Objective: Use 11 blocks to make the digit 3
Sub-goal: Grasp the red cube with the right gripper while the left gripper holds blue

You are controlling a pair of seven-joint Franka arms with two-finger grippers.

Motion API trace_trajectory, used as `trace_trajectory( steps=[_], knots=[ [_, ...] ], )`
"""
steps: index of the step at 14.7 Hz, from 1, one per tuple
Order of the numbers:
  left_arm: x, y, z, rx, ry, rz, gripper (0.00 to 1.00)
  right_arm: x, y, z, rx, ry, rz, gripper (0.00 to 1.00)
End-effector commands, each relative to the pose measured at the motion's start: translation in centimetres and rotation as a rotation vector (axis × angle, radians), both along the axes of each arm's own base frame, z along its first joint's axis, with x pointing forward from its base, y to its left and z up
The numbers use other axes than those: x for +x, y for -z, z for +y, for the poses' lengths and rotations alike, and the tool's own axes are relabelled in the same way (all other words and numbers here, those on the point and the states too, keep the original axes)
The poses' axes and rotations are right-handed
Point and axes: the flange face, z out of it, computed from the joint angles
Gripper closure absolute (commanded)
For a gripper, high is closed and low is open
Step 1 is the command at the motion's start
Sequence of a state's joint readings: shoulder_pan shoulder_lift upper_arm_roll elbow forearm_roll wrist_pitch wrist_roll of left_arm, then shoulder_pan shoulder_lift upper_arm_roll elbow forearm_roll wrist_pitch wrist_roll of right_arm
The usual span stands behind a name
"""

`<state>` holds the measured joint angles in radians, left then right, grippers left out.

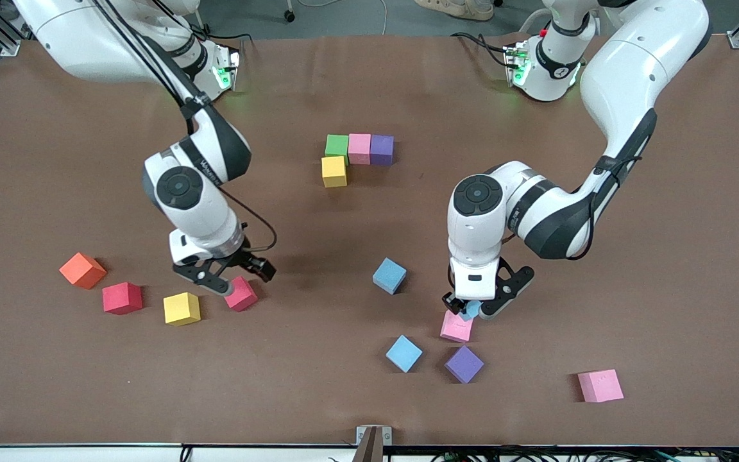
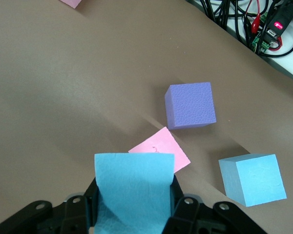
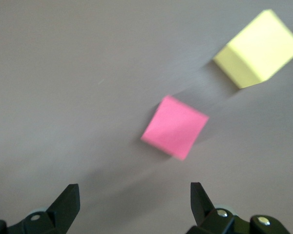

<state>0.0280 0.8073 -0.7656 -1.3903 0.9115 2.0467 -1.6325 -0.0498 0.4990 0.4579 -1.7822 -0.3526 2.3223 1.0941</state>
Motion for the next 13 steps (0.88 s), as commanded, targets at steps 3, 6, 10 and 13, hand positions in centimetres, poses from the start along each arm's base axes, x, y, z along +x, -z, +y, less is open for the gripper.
trace_trajectory(
  steps=[3, 6, 10, 13],
  knots=[
    [0.0, -0.3, 0.1, -0.004, -0.006, 0.003, 0.94, 1.6, 3.1, -3.9, 0.009, 0.287, 0.043, 0.00],
    [0.0, -0.3, 0.1, -0.004, -0.004, 0.004, 0.94, 2.4, 5.7, -5.3, 0.030, 0.347, 0.060, 0.00],
    [0.0, -0.3, 0.1, -0.003, -0.001, 0.004, 0.94, 4.2, 6.5, -6.2, 0.055, 0.368, 0.032, 0.00],
    [0.0, -0.3, 0.1, -0.003, -0.003, 0.004, 0.94, 4.9, 6.5, -5.4, 0.100, 0.395, 0.047, 0.00]
  ],
)
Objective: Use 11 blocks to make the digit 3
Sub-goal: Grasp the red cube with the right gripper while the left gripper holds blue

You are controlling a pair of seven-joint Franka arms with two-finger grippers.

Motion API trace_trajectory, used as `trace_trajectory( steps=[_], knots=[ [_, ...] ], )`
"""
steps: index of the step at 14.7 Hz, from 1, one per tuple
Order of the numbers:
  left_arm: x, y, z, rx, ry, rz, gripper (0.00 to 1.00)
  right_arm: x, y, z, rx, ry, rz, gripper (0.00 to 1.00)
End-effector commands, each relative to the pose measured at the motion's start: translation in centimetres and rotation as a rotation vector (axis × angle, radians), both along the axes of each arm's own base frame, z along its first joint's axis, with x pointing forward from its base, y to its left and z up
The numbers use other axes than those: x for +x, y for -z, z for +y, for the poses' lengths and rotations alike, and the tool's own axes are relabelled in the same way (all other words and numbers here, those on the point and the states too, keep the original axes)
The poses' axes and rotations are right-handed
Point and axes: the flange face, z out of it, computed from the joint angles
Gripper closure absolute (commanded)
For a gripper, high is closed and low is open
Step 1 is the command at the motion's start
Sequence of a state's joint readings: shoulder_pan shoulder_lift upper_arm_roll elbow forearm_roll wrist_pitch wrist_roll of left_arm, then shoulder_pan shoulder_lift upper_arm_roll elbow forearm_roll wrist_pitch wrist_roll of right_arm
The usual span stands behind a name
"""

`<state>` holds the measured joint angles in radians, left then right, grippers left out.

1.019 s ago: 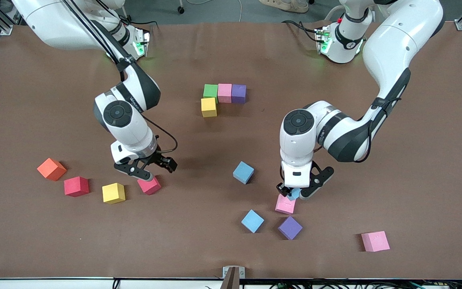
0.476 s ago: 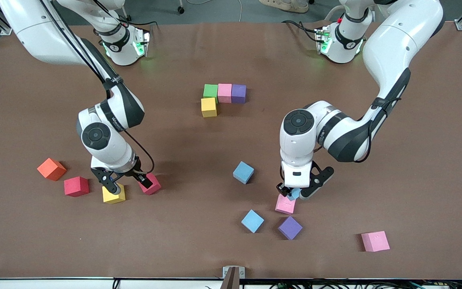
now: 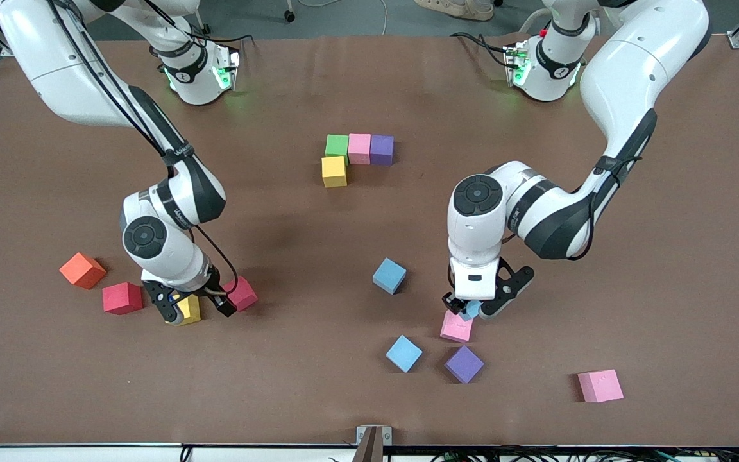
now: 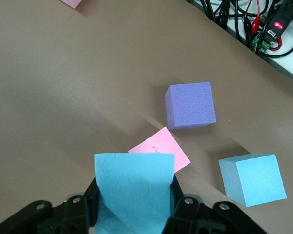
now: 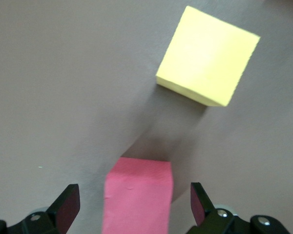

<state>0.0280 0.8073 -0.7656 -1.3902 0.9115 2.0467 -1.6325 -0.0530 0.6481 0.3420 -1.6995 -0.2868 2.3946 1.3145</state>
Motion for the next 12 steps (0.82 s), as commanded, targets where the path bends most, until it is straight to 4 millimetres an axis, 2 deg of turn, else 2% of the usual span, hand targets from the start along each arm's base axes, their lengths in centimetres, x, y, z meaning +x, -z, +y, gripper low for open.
trace_trajectory(
  steps=[1, 7, 12],
  knots=[
    [0.0, -0.3, 0.1, -0.003, -0.003, 0.004, 0.93, 0.6, 0.6, 1.7, 0.032, 0.012, 0.012, 0.00],
    [-0.1, -0.5, 0.2, 0.002, -0.006, 0.005, 0.93, 0.6, 1.5, 1.0, 0.021, 0.029, 0.025, 0.00],
    [-0.1, -0.4, 0.1, 0.002, -0.005, 0.006, 0.93, 0.4, 2.4, 1.4, 0.025, 0.028, 0.036, 0.00]
  ],
)
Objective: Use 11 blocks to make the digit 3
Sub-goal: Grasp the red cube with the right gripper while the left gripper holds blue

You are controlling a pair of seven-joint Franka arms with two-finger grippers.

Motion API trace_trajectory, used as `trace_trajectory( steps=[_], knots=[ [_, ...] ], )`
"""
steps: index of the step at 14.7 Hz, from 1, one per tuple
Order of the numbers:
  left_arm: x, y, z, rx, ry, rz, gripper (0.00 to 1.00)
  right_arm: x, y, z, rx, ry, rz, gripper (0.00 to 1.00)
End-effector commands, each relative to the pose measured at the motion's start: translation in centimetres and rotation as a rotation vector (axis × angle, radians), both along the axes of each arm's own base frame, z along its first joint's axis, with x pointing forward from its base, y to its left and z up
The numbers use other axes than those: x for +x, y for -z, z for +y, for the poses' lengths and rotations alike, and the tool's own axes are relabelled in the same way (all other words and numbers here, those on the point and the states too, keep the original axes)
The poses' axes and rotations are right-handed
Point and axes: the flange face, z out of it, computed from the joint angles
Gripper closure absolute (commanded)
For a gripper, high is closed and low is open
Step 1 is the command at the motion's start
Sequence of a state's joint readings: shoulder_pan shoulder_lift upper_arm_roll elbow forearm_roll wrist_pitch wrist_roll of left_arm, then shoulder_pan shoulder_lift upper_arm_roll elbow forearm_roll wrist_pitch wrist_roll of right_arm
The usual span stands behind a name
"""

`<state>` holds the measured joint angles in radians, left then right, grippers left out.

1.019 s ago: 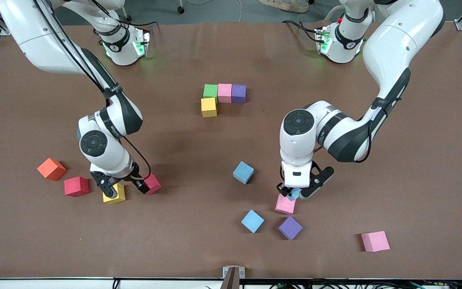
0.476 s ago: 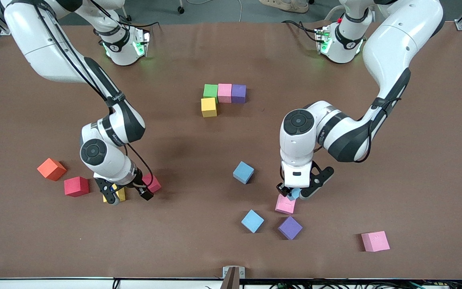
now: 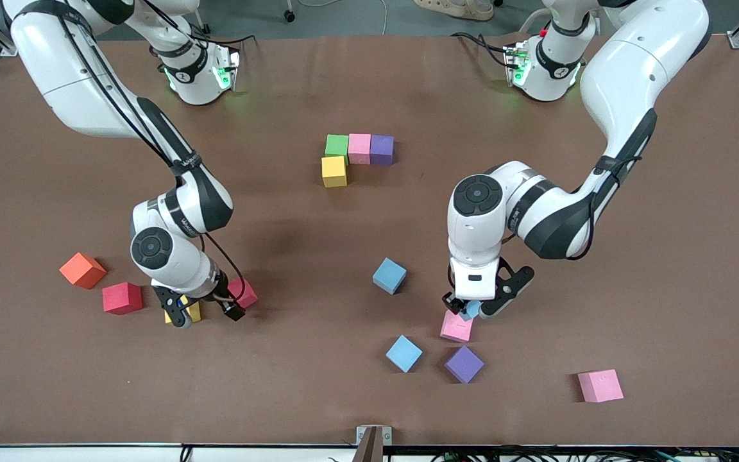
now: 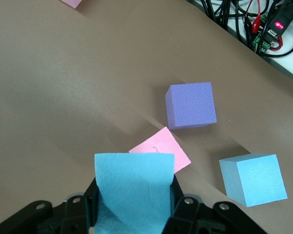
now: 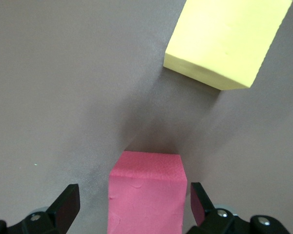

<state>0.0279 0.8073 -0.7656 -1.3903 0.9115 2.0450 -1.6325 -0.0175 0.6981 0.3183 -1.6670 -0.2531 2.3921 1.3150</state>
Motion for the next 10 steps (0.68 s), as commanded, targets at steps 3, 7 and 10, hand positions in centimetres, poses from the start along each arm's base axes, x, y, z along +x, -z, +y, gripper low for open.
trace_trajectory(
  steps=[3, 7, 10],
  knots=[
    [-0.10, -0.29, 0.05, 0.001, -0.004, 0.007, 0.93, -0.03, 0.81, 0.54, 0.013, 0.022, 0.018, 0.00],
    [-0.10, -0.29, 0.05, 0.001, -0.004, 0.007, 0.93, -0.22, 1.12, 0.53, 0.008, 0.013, 0.027, 0.12],
    [-0.10, -0.29, 0.05, 0.001, -0.004, 0.007, 0.93, -0.25, 1.24, 0.53, 0.007, 0.007, 0.030, 0.38]
  ],
)
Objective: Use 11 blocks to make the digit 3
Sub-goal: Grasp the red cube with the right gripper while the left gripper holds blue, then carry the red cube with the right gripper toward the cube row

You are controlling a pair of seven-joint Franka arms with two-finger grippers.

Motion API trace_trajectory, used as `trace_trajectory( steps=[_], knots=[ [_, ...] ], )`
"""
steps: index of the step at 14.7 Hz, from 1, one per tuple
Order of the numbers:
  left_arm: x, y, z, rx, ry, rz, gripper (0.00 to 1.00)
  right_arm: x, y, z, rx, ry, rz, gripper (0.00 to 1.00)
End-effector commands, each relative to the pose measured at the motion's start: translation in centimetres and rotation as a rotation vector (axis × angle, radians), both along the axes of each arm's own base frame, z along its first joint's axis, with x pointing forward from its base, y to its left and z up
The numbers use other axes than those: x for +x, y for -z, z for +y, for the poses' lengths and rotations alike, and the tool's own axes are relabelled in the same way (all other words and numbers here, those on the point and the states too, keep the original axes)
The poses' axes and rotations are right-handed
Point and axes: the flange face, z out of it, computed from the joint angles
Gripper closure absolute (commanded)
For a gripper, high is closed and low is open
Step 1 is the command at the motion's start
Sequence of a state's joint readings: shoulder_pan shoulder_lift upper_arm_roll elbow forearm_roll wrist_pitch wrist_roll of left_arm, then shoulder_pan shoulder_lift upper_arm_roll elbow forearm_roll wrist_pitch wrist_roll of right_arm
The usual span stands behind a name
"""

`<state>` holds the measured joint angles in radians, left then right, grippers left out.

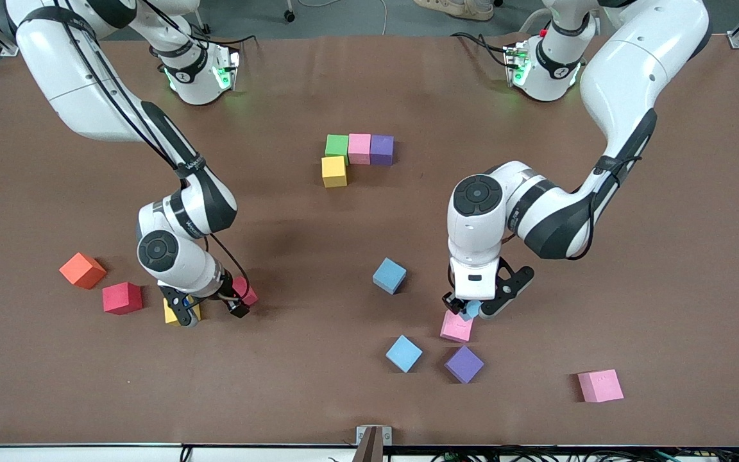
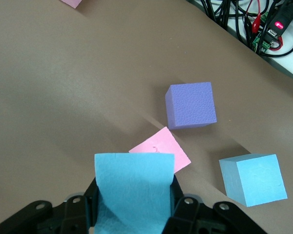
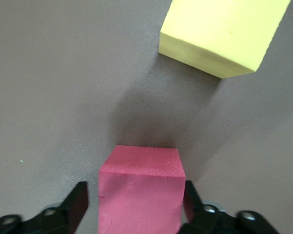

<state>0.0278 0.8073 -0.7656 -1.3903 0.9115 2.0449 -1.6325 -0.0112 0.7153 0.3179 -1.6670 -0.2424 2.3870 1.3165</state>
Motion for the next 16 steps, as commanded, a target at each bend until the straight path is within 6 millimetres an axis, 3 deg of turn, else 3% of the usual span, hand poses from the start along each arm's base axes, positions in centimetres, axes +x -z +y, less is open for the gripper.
trace_trajectory(
  steps=[1, 4, 7, 9, 12, 14, 16],
  knots=[
    [-0.1, -0.3, 0.1, 0.001, -0.004, 0.007, 0.93, 0.0, 0.2, 0.1, -0.001, -0.003, 0.005, 0.48],
    [-0.1, -0.3, 0.1, 0.001, -0.004, 0.007, 0.93, -0.6, 0.7, 1.0, -0.006, -0.055, 0.014, 0.61],
    [-0.1, -0.3, 0.1, 0.001, -0.003, 0.007, 0.93, -0.5, -0.2, 1.7, 0.000, -0.121, -0.003, 0.62],
    [-0.1, -0.3, 0.1, 0.001, -0.003, 0.007, 0.93, -1.4, -1.5, 4.8, -0.001, -0.179, -0.021, 0.62],
    [-0.1, -0.3, 0.1, 0.001, -0.003, 0.007, 0.93, -3.5, -3.1, 11.0, 0.004, -0.288, -0.047, 0.61],
    [-0.1, -0.3, 0.1, 0.003, -0.001, 0.006, 0.93, -5.8, -3.8, 15.4, 0.000, -0.488, -0.059, 0.59],
    [-0.1, -0.3, 0.1, 0.003, -0.001, 0.006, 0.93, -7.9, -4.9, 18.0, -0.014, -0.629, -0.027, 0.59]
  ],
)
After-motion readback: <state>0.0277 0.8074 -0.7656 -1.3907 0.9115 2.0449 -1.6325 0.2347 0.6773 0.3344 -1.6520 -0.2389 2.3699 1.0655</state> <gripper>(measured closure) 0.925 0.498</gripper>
